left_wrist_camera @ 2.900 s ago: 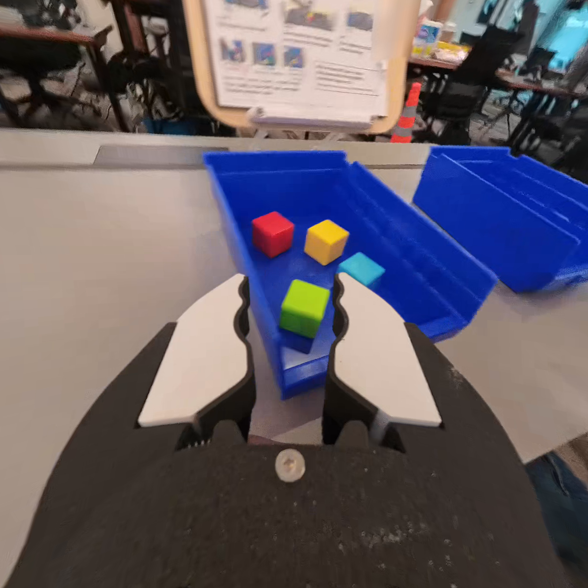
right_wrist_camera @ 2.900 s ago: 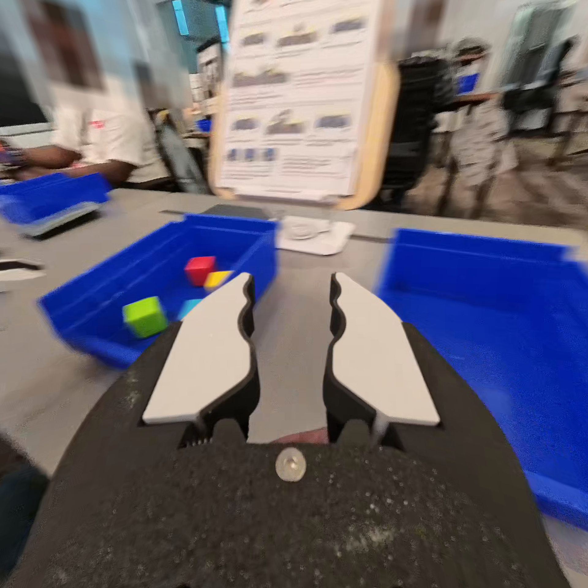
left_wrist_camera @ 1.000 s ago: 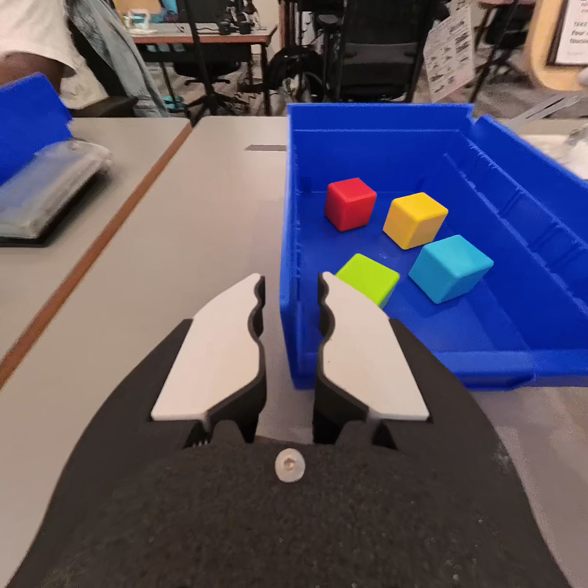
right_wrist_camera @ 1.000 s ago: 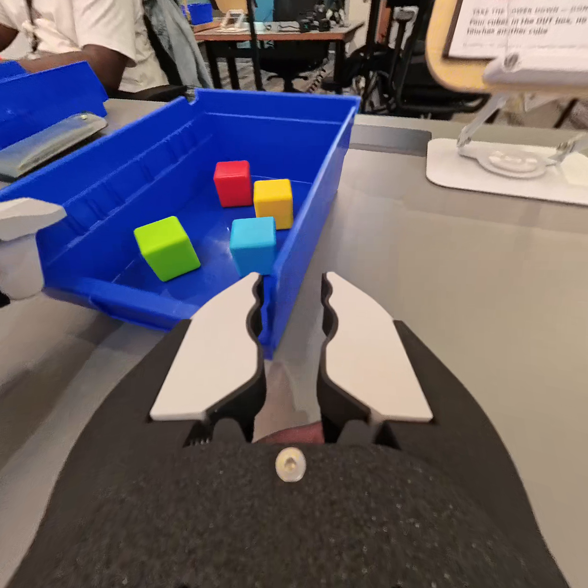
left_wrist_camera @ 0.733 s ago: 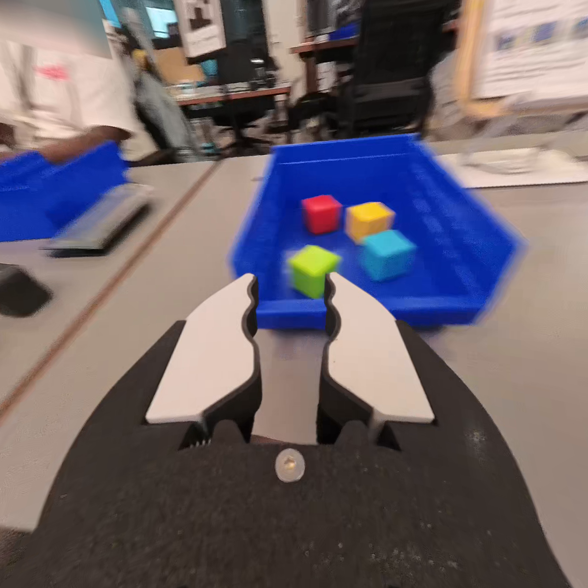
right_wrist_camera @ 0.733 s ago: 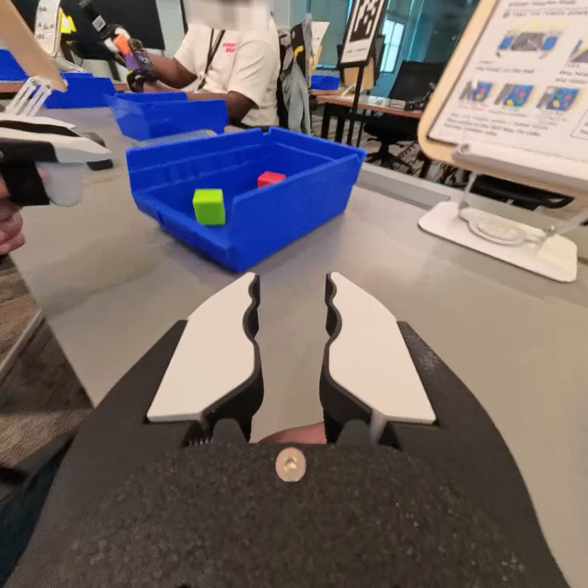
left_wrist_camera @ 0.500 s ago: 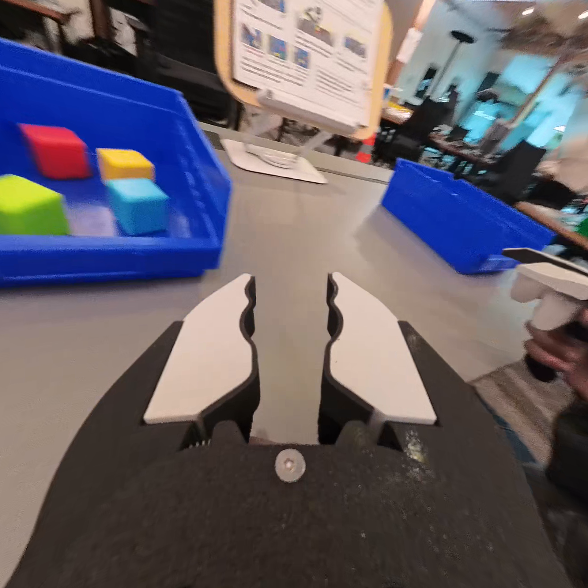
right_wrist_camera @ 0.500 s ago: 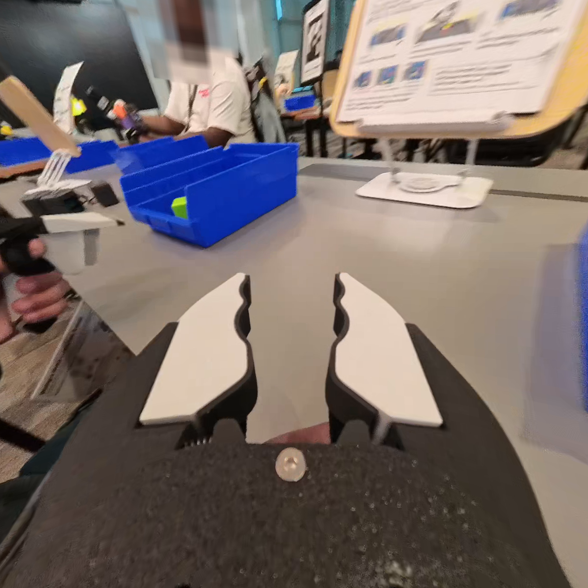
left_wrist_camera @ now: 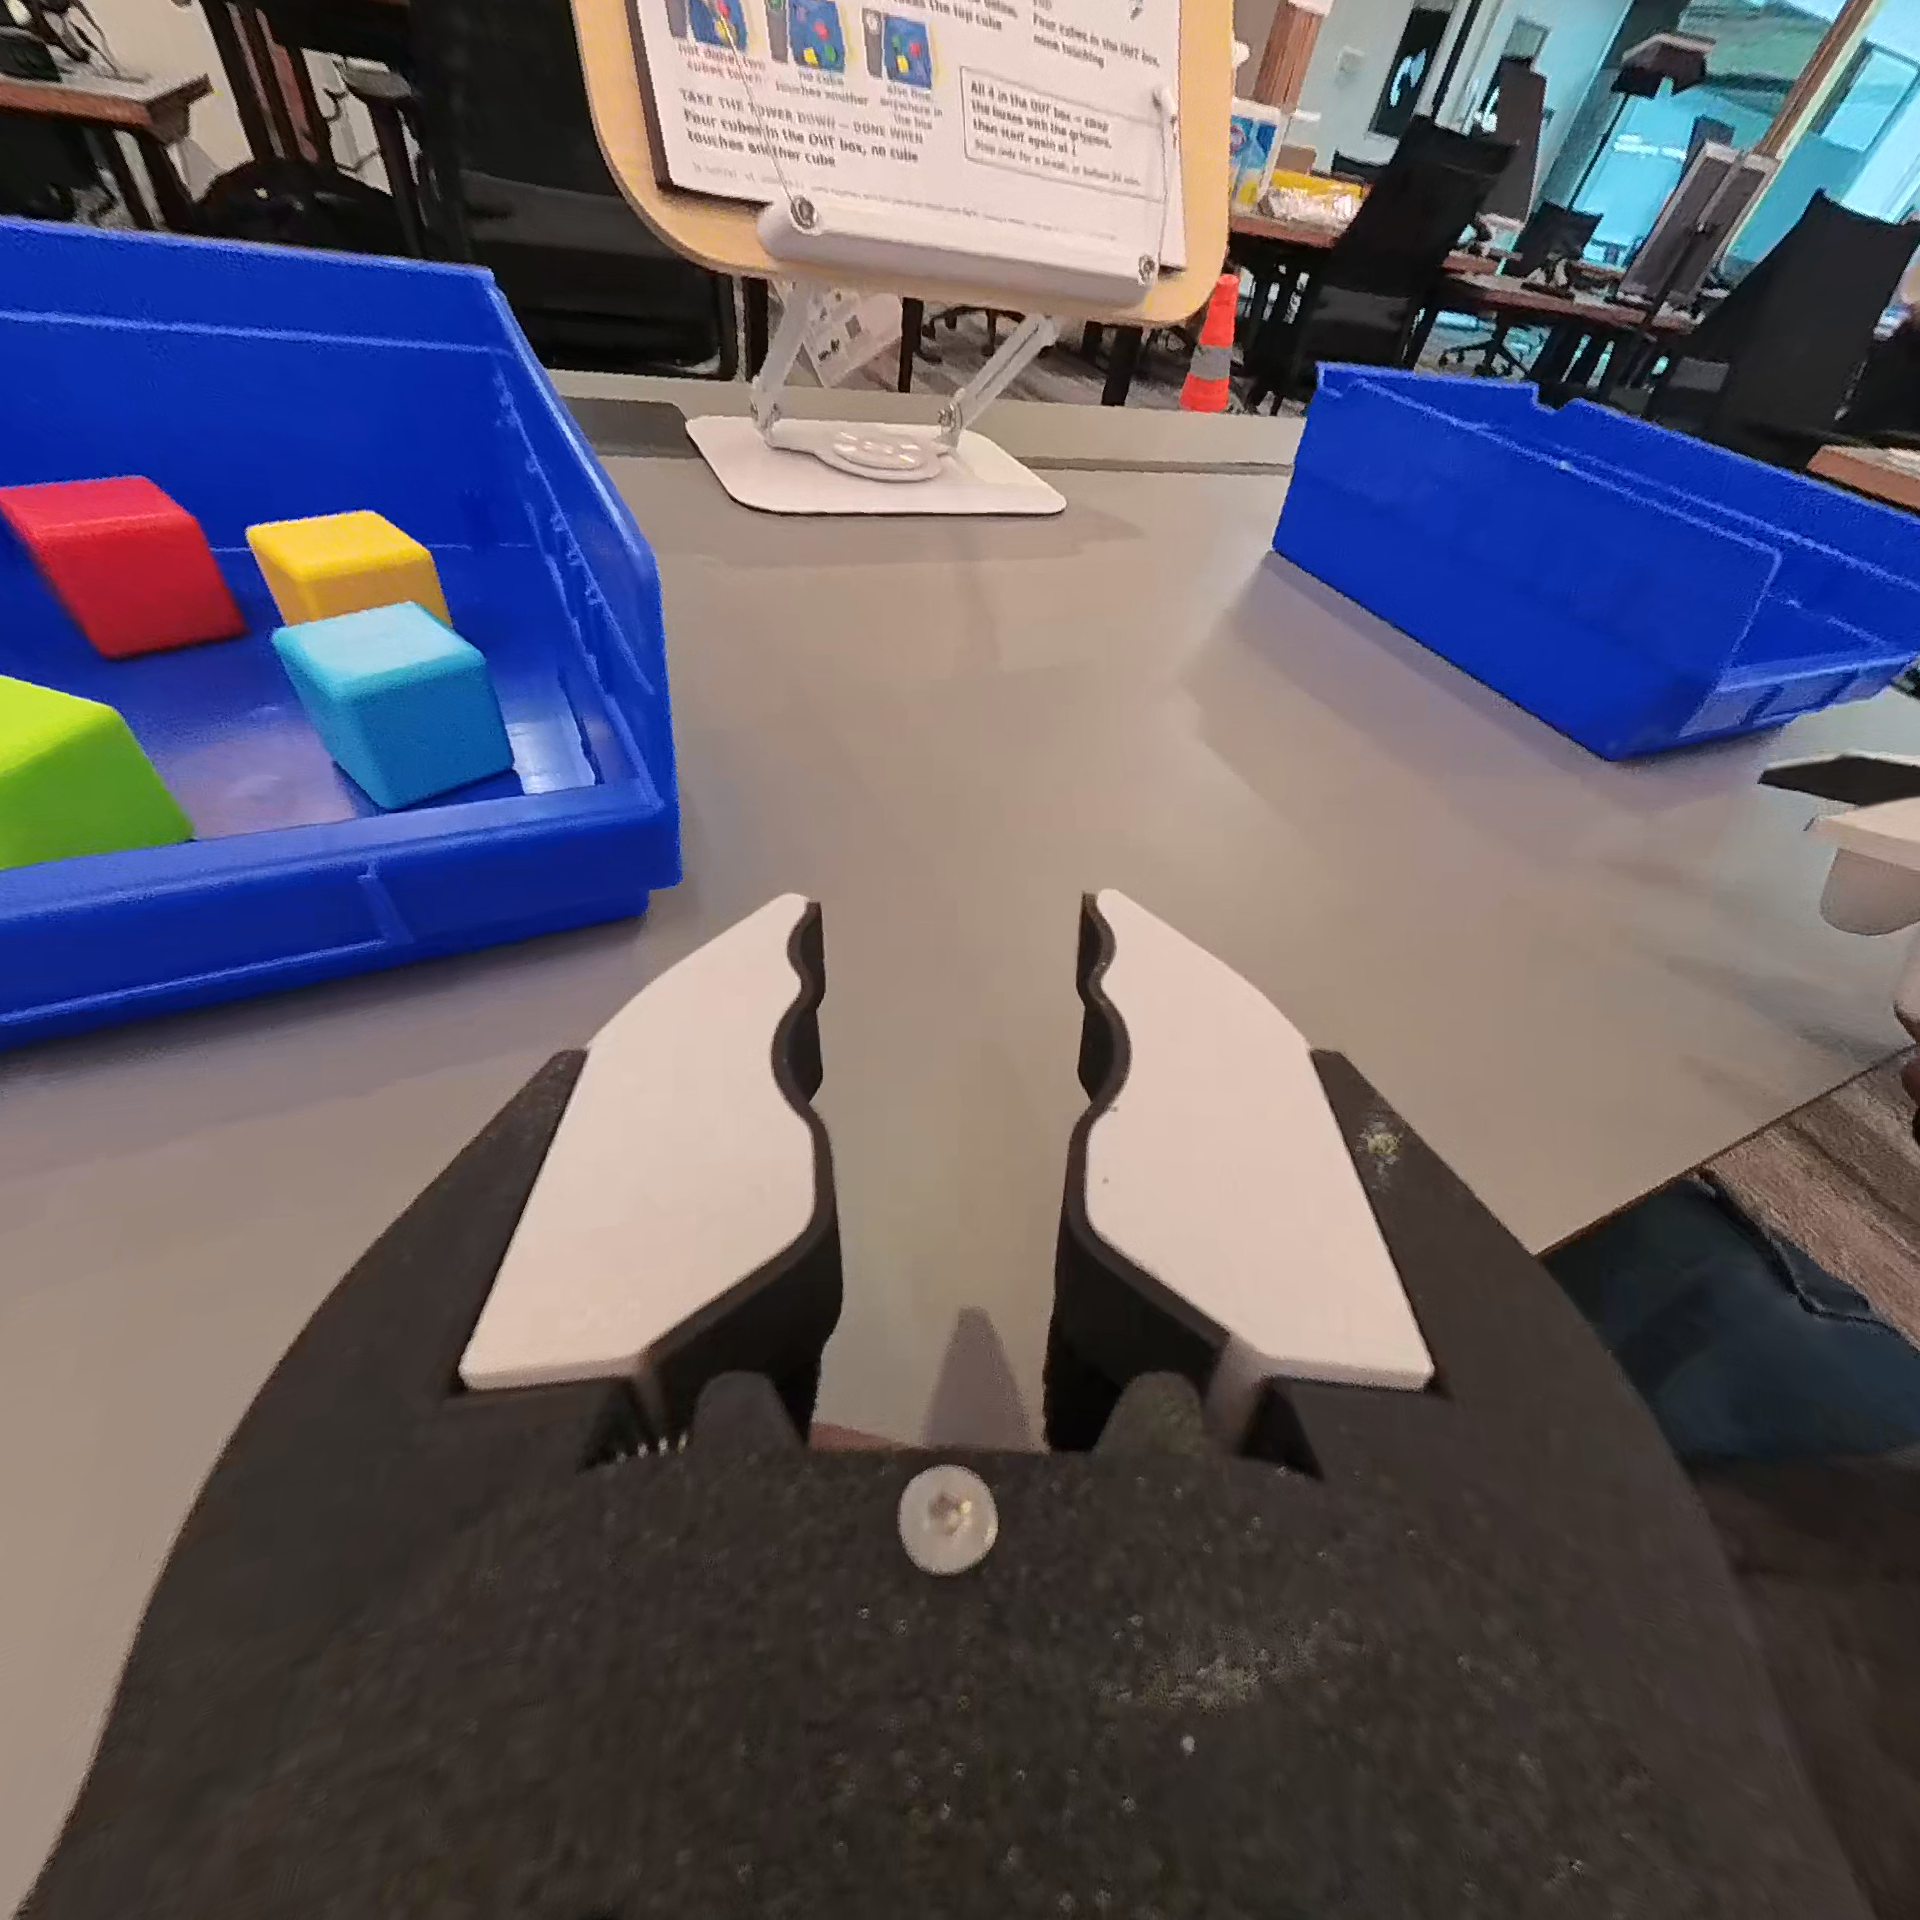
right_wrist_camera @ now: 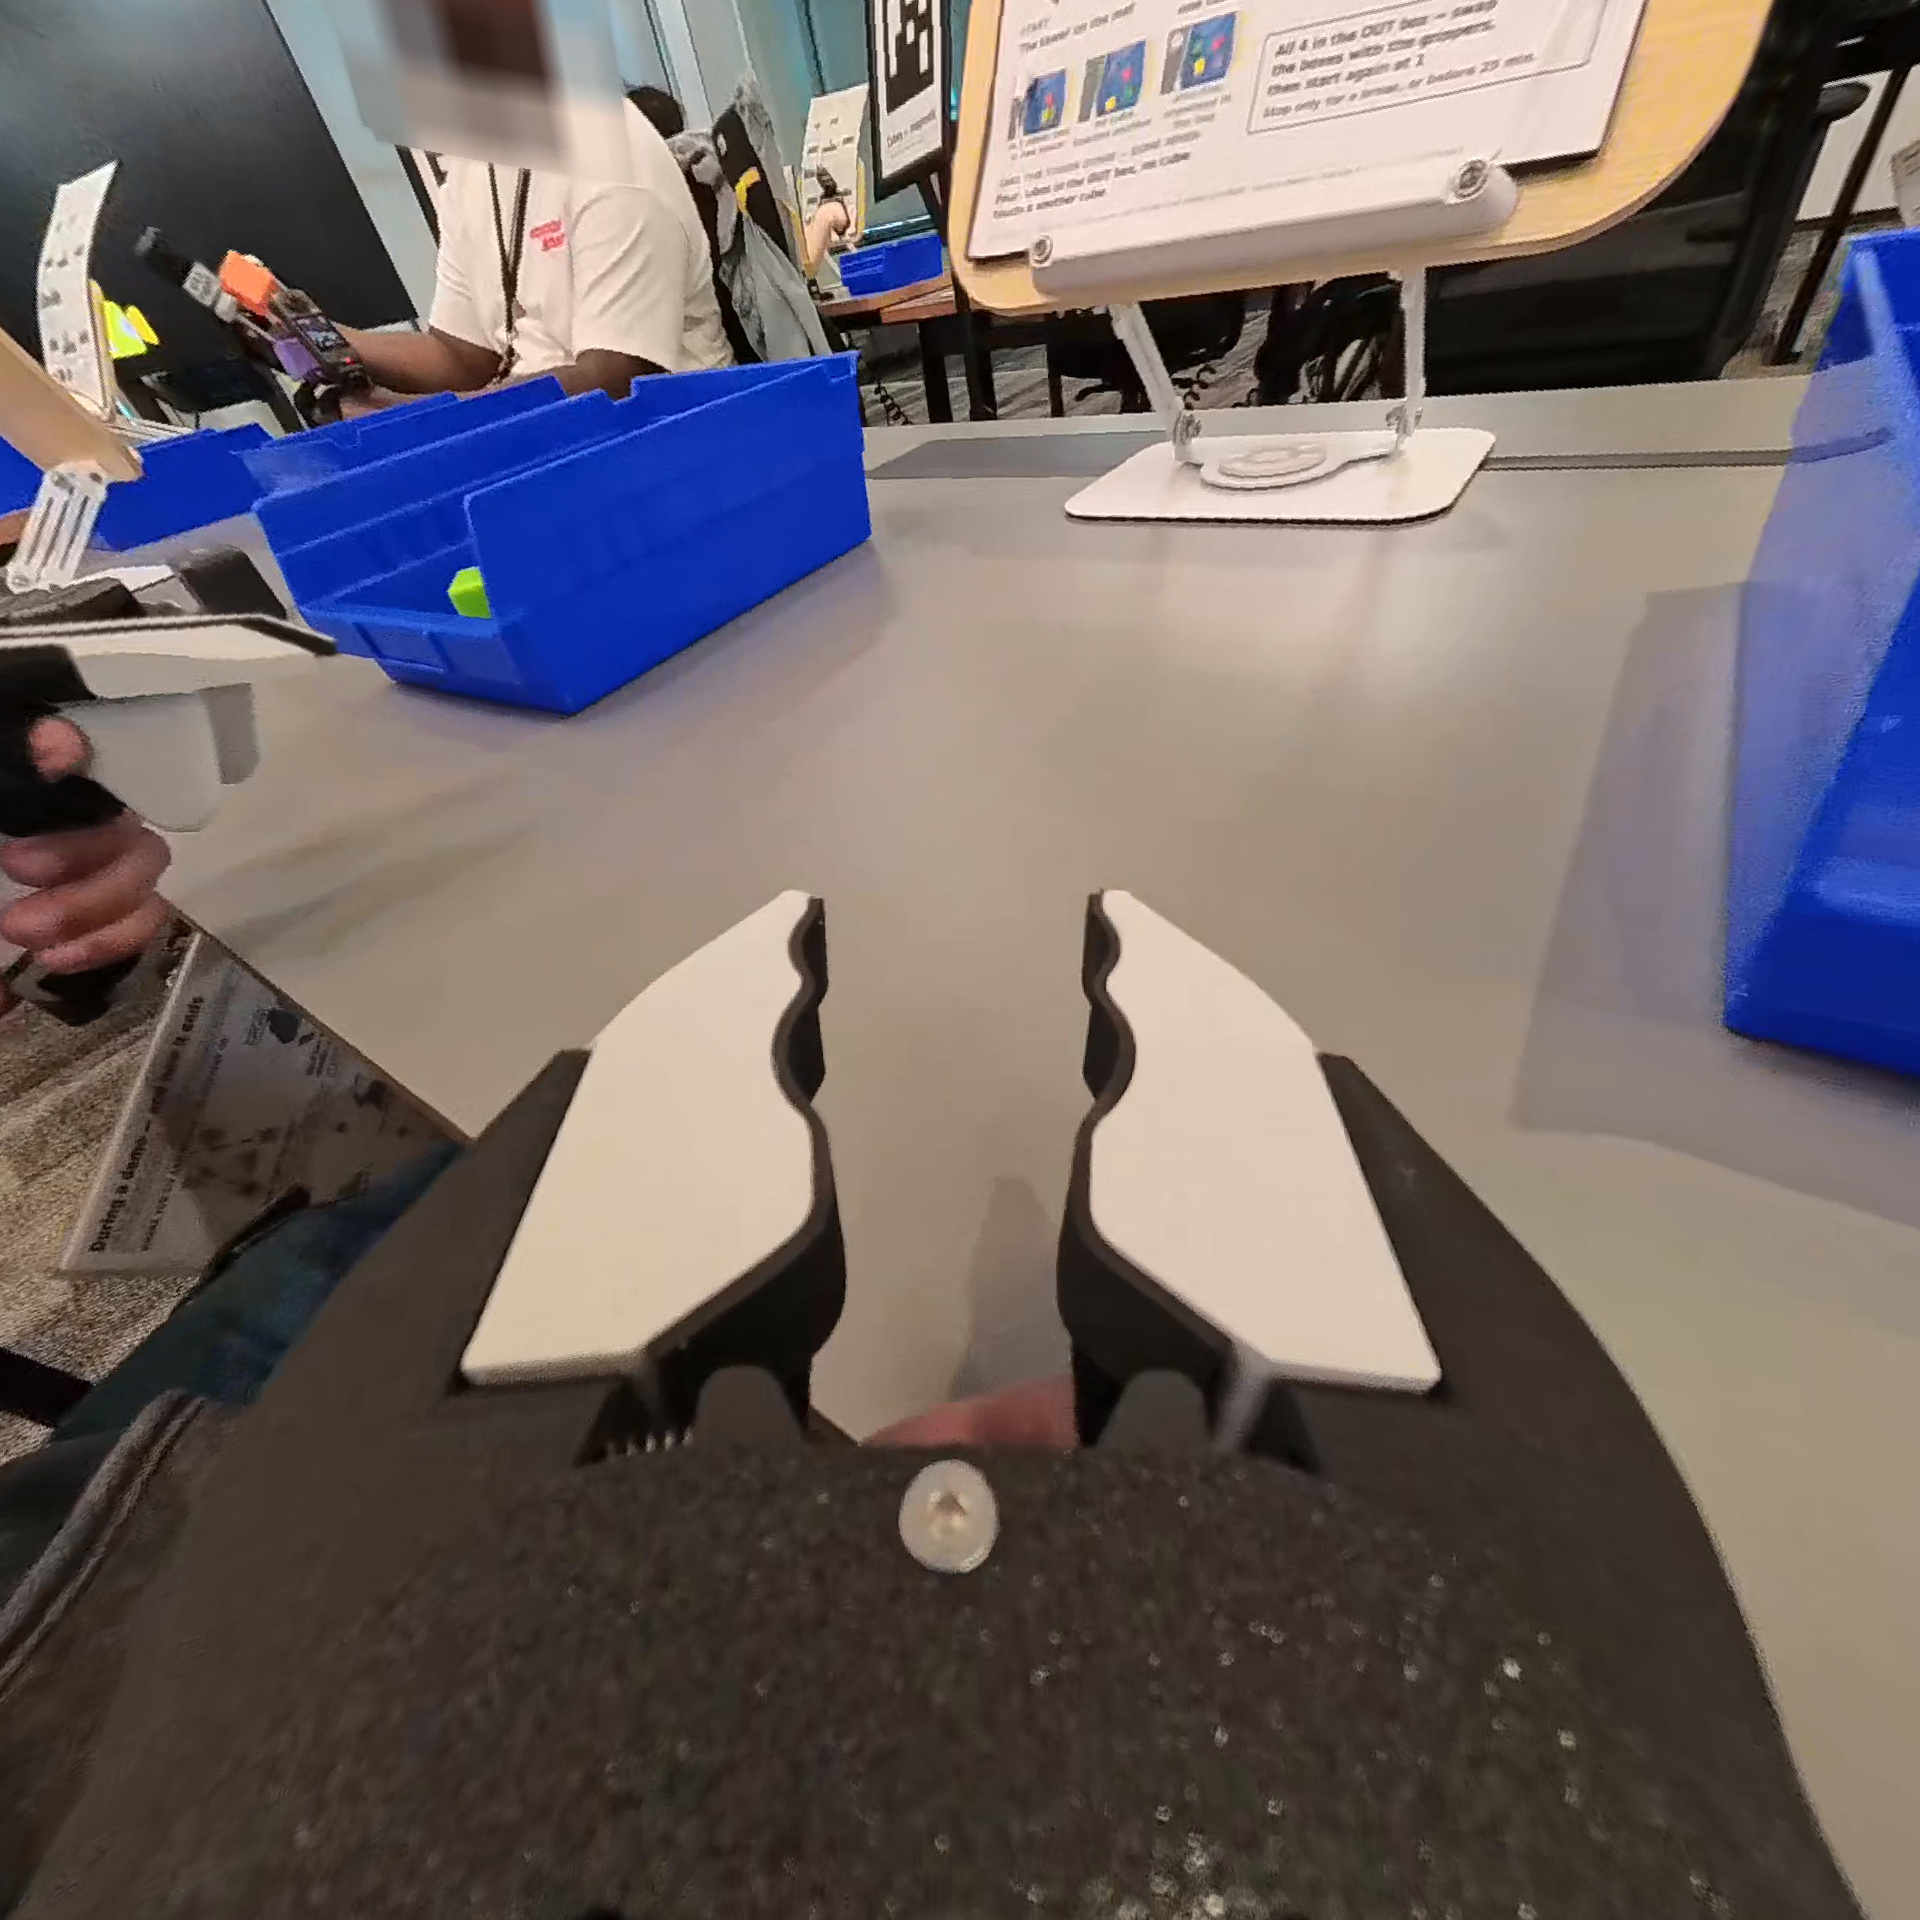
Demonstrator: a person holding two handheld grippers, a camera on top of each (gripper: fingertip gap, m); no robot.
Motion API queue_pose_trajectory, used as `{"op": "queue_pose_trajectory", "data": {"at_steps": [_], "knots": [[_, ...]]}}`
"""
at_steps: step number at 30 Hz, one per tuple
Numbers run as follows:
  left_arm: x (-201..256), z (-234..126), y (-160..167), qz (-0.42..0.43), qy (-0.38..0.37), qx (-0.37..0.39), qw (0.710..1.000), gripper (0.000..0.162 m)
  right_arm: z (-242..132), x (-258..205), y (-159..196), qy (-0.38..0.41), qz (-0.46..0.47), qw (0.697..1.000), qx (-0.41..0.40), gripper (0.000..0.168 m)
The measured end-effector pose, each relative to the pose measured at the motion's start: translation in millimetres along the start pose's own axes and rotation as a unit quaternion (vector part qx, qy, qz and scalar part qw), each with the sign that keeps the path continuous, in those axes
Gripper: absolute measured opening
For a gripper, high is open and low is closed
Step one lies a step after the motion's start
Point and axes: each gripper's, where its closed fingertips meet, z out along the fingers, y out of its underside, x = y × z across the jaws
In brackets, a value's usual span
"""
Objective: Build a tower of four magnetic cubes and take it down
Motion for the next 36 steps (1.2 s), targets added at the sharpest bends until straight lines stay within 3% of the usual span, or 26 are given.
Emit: {"op": "queue_pose_trajectory", "data": {"at_steps": [8,23,27,31,36], "knots": [[1,2,10,0.007,-0.001,-0.024,1.000,0.046,5,-12,8,-0.020,-0.020,0.999,-0.021,0.034],[-1,1,13,0.027,-0.012,-0.034,0.999,0.045,6,-8,7,-0.007,-0.026,0.999,-0.018,0.040],[-16,3,14,0.035,-0.033,-0.068,0.996,0.046,7,-7,9,-0.008,-0.024,0.999,-0.021,0.038],[-52,0,-28,0.066,-0.092,-0.077,0.991,0.045,7,-6,8,-0.010,-0.024,0.999,-0.019,0.038],[-76,18,-65,0.167,-0.048,-0.180,0.968,0.051,5,-9,4,-0.020,-0.019,1.000,-0.011,0.036]]}}
